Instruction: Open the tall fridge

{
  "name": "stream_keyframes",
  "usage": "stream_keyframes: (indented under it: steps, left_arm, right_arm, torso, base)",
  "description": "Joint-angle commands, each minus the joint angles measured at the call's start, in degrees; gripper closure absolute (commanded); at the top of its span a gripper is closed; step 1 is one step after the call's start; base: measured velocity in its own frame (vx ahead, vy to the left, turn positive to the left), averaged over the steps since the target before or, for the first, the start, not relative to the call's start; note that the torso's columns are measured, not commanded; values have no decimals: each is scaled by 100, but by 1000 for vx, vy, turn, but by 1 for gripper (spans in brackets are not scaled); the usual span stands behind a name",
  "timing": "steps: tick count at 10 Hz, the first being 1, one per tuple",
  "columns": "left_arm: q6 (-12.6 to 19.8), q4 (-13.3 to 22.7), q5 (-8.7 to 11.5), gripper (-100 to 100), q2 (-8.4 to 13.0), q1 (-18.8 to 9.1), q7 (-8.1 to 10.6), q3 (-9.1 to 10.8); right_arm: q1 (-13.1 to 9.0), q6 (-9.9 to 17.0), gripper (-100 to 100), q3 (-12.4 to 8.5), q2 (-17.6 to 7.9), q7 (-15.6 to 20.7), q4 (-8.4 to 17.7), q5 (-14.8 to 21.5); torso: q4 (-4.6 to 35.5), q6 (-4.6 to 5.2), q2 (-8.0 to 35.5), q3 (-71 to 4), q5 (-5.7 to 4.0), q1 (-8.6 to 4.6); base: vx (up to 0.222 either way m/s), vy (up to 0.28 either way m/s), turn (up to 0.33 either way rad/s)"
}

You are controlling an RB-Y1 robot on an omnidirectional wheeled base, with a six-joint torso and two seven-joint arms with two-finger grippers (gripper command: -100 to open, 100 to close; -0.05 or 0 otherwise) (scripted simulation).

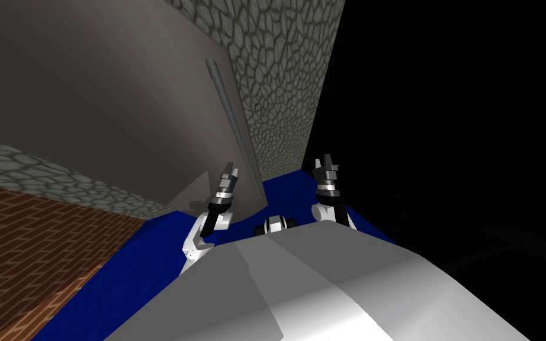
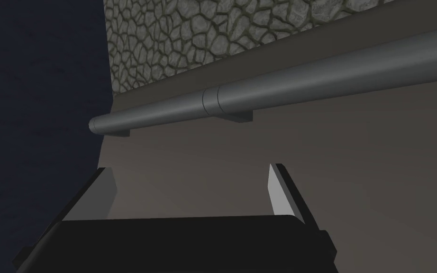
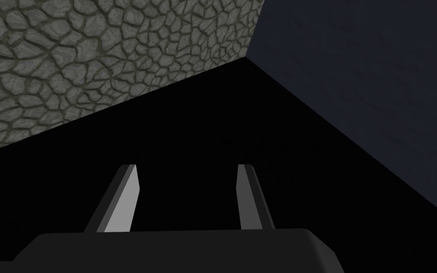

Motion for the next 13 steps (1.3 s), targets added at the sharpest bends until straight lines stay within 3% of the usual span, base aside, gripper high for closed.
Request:
stream_keyframes:
  steps: [1, 4, 5, 7, 8, 10, 11, 13]
  left_arm:
    - [239, 364, -121, -100, 300, -312, 158, -51]
    - [698, 805, -298, -100, 764, -778, 399, -132]
    - [698, 817, -298, -100, 764, -778, 399, -132]
    - [1016, 1143, -418, -100, 1101, -1102, 564, -188]
    - [1016, 1143, -418, -100, 1101, -1102, 564, -188]
    - [1337, 1455, -539, -100, 1448, -1427, 728, -243]
    - [1337, 1481, -539, -100, 1448, -1427, 728, -243]
    - [1654, 1823, -656, -100, 1795, -1748, 890, -296]
  right_arm:
    - [0, 0, 0, 0, 0, 0, 0, 0]
    - [-1, 0, 0, 0, 0, 0, 0, 0]
    - [-1, 0, 0, 0, 0, 0, 0, 0]
    - [0, 0, 0, 0, 0, 0, 0, 0]
    - [0, 0, 0, 0, 0, 0, 0, 0]
    - [0, 0, 0, 0, 0, 0, 0, 0]
    - [0, 0, 0, 0, 0, 0, 0, 0]
    - [0, 0, 0, 0, 0, 0, 0, 0]
  torso:
    - [-1, 3, 0, -1, 1, 2]
    - [4, 2, 13, 7, -3, -9]
    - [2, 1, 9, 5, -1, -2]
    - [-1, 4, -3, -3, 0, -3]
    - [1, 3, 4, 1, -2, -6]
    - [1, 4, 3, 1, -1, -6]
    - [1, 5, 7, 3, -2, -8]
    - [1, 3, 5, 2, 0, -2]
  base:
    - [-69, -6, -194]
    - [-89, -15, -176]
    - [-68, -8, -53]
    - [-71, -14, -151]
    - [-57, -13, -70]
    - [-63, -22, -159]
    - [-59, -19, -66]
    - [-64, -22, -138]
